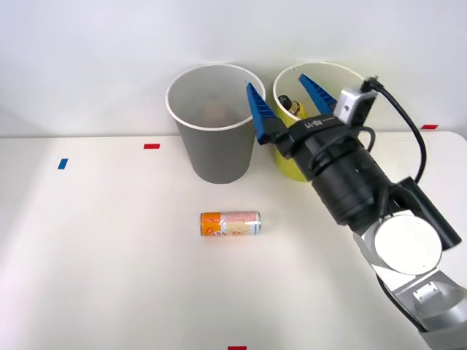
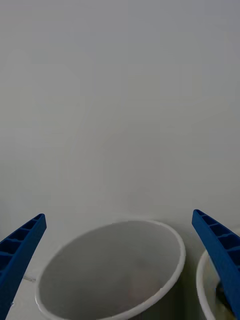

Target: Put cans in the gray bin, plastic bottles in the light green bin

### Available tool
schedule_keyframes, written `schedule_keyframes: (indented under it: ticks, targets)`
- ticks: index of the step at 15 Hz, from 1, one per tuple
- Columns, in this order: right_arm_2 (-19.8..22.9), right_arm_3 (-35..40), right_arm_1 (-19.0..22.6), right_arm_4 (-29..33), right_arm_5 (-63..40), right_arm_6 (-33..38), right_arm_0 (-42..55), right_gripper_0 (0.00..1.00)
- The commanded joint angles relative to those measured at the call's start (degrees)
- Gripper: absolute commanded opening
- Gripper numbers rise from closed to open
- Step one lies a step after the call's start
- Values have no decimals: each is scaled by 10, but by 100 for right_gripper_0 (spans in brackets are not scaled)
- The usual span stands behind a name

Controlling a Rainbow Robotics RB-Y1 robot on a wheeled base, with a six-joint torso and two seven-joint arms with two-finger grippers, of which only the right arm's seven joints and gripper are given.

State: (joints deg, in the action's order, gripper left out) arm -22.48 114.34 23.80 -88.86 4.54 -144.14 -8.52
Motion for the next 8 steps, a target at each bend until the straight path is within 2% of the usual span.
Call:
schedule_keyframes:
  ticks: [1,4,8]
  targets:
    - [-2,40,4,5,49,3,68,100]
    - [-8,58,8,62,115,13,124,100]
    - [-37,58,44,111,224,24,177,100]
